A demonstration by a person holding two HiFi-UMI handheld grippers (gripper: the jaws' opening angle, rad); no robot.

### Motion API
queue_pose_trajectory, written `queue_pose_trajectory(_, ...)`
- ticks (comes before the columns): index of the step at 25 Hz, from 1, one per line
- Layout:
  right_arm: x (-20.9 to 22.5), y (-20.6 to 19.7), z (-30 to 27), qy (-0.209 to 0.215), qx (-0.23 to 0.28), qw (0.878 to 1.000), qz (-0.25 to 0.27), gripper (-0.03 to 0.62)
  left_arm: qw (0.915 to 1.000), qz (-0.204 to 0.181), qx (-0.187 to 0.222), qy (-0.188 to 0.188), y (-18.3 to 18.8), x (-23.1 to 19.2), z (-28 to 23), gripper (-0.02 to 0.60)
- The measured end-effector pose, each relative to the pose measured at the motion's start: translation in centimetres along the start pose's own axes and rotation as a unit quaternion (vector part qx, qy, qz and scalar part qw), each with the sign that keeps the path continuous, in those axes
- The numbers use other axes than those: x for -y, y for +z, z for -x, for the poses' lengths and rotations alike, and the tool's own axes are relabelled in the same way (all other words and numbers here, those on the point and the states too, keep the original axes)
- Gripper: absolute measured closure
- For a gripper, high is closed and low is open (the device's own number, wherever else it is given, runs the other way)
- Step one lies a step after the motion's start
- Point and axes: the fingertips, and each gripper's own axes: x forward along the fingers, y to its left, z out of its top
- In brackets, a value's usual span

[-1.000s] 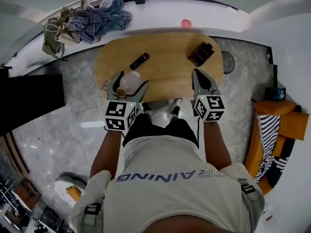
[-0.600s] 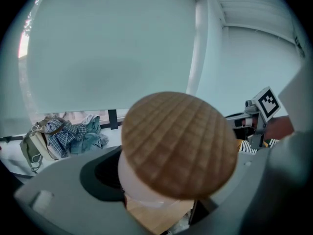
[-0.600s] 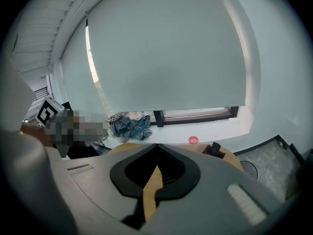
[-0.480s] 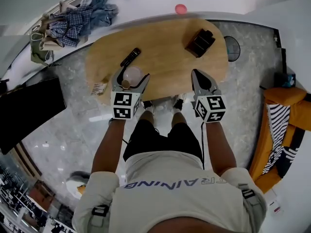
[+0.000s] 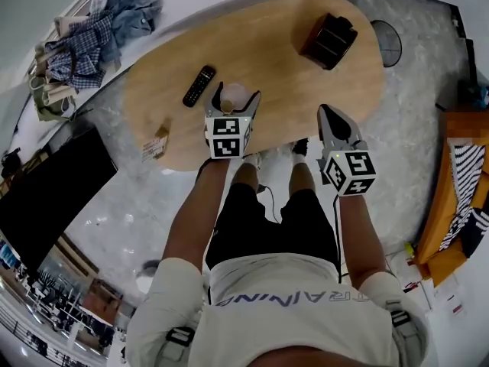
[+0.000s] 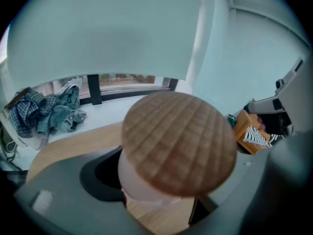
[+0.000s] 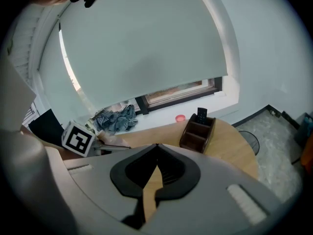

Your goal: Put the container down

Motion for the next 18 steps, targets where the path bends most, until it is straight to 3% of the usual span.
queue_pose_trajectory(8, 2.1, -6.0, -2.6, -0.01, -0.057, 0.998, -0.003, 0.577, 0.999, -0.034, -0.025, -0.016, -1.8, -0.3, -10.6, 0.176)
queue_pose_trajectory(12, 2.2, -7.3, -3.9, -0.013, -0.068, 0.997, -0.014, 0.577, 0.9991, -0.034, -0.025, -0.006, -2.6, -0.6, -13.9, 0.176)
queue_pose_trajectory(18, 1.2, -8.2, -4.9, -0.009, -0.072, 0.997, -0.02, 0.577, 0.9969, -0.068, -0.039, 0.006, -3.5, -0.2, -16.0, 0.176)
